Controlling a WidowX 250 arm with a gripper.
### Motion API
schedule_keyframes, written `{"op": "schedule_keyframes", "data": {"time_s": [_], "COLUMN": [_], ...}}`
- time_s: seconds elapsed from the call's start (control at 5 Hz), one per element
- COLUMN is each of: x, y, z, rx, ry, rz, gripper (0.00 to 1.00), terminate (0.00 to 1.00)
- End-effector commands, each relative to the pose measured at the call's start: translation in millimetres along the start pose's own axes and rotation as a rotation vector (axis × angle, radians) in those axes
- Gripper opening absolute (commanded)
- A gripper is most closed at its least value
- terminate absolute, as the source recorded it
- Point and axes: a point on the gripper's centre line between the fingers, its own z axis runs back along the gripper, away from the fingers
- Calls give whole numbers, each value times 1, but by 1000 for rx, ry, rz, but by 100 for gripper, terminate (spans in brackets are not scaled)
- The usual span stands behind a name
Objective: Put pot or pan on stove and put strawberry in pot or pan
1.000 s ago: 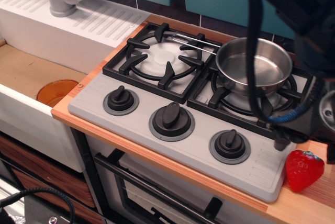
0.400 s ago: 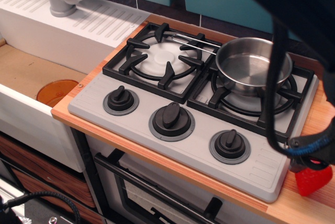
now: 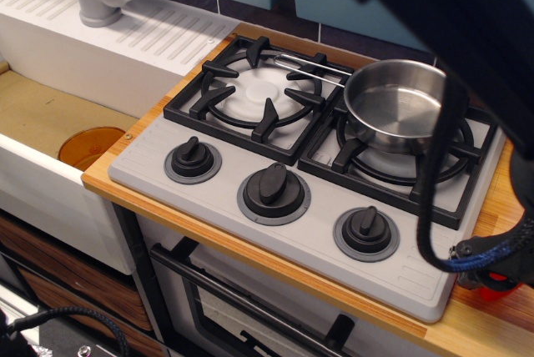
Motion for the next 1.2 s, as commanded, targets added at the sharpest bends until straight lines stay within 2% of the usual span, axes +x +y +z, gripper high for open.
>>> {"op": "schedule_keyframes", "data": {"time_s": [0.0, 0.4, 0.6, 0.8, 1.0], "x": [15, 22, 33, 56, 86], "y": [-5, 0, 6, 15, 28], "z": [5, 16, 42, 69, 81], "rx": [-34, -61, -67, -76, -85], "ry": [-13, 5, 49, 94, 95], "rz": [17, 19, 17, 21, -10], "gripper": [0, 0, 0, 0, 0], "terminate": [0, 0, 0, 0, 0]}}
